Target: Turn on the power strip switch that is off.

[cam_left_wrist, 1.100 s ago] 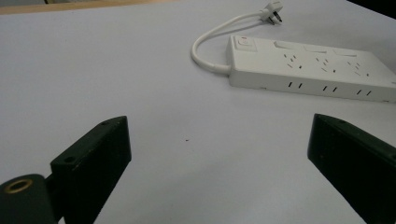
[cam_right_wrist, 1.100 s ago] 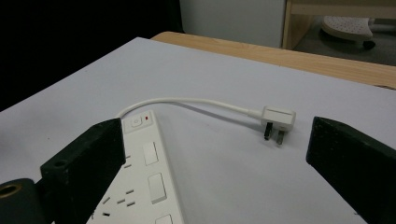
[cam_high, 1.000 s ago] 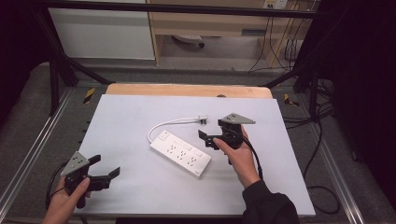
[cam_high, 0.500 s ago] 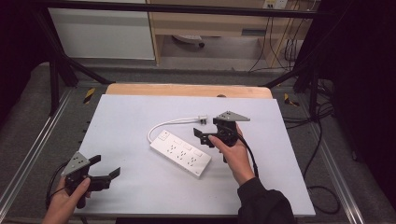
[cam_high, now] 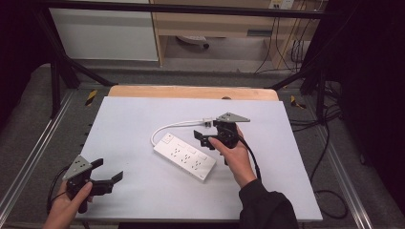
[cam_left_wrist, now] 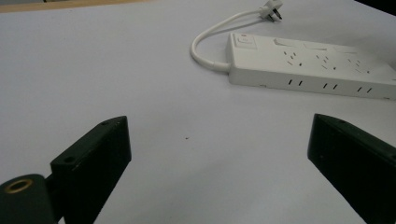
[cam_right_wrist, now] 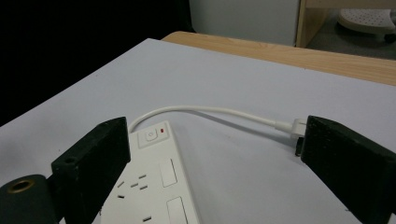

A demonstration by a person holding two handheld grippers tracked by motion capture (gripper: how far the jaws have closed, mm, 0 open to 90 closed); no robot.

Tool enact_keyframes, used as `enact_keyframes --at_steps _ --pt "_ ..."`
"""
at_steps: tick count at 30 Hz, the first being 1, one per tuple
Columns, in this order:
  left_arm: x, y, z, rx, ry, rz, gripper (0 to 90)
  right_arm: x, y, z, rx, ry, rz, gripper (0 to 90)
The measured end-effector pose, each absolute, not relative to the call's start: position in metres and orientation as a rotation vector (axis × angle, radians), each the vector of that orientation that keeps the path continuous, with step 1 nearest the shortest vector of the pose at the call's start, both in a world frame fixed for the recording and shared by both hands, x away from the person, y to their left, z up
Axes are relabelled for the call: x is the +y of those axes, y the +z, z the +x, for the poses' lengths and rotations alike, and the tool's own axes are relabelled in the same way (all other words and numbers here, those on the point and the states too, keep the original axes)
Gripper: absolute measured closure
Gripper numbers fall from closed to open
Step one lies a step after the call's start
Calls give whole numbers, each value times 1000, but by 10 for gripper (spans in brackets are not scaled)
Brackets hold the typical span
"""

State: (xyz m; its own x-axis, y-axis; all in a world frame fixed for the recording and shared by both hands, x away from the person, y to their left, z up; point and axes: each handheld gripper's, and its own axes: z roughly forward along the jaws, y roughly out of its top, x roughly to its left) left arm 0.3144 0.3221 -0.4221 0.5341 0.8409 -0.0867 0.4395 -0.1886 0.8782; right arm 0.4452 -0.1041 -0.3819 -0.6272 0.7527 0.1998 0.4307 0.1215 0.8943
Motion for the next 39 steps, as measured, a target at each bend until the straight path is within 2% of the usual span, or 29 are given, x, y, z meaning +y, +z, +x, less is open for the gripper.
enact_keyframes --at_steps 14,25,28,38,39 --pt "320 -423 314 1049 529 1841 62 -99 -388 451 2123 1510 1177 104" --pt "321 -423 314 1050 529 1841 62 -92 -389 450 2136 1492 1123 280" --pt "321 -423 314 1049 529 1841 62 -87 -387 450 2141 1479 1093 362" --pt "321 -423 314 1047 529 1841 62 -79 -387 452 2145 1448 1057 517" --pt "321 -423 314 1047 529 1841 62 -78 -387 453 2149 1445 1048 553"
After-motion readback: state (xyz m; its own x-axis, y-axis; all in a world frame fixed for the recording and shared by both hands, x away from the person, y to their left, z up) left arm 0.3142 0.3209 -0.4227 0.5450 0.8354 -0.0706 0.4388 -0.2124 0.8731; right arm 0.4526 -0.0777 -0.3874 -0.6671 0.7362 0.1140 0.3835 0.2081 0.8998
